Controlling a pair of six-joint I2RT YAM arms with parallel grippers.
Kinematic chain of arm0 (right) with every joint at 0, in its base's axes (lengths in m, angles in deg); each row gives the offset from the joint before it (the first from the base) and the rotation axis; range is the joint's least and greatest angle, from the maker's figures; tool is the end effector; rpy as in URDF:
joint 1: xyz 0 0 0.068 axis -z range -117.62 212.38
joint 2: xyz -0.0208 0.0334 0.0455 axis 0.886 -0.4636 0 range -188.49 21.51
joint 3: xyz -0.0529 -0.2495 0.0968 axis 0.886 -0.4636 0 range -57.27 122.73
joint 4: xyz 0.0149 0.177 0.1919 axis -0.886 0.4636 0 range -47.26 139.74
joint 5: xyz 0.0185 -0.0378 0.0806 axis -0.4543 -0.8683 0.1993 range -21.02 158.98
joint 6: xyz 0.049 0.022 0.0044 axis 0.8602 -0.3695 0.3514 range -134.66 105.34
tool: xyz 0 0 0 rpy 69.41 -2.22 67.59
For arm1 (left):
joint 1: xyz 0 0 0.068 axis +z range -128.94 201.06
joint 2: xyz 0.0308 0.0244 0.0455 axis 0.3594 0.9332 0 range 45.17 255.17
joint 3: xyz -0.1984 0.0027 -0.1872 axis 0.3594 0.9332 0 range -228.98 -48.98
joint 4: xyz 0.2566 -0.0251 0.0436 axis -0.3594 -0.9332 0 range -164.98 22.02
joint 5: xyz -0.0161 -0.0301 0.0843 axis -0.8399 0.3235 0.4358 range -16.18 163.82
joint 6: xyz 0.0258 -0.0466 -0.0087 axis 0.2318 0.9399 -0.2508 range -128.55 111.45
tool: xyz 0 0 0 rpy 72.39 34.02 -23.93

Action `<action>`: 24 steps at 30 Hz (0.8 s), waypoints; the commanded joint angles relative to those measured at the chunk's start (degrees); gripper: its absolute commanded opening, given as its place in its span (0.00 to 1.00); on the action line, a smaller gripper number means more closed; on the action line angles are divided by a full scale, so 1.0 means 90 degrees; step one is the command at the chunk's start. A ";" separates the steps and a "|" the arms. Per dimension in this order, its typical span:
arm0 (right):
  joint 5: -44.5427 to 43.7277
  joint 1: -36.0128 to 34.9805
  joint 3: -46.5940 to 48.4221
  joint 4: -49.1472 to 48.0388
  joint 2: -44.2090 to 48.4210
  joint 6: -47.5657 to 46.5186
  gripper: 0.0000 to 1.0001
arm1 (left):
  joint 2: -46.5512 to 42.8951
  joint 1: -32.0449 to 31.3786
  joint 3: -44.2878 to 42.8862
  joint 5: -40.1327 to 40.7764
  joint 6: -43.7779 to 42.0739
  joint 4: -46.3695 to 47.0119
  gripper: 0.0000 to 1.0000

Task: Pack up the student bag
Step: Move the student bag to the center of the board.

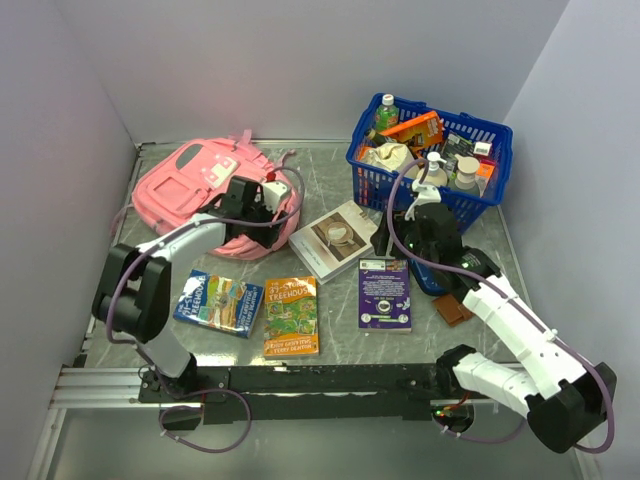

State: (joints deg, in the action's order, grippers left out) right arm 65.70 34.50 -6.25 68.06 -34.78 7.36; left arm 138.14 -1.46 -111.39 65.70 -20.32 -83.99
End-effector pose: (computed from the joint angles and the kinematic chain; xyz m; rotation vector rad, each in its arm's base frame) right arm 0.1930 0.0998 0.3146 -0.0743 2.1364 0.4589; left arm 0.3217 -0.1388 0.2248 0.7684 2.2616 -0.2579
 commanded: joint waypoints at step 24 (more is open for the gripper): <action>0.0053 -0.0057 0.0288 0.0175 0.0464 -0.0035 0.59 | -0.0046 0.0090 -0.2906 0.0892 -0.0147 -0.0749 0.01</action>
State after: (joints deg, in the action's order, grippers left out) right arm 65.70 34.50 -6.01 69.55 -31.77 7.30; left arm 144.10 -1.79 -123.90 71.56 -21.37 -90.65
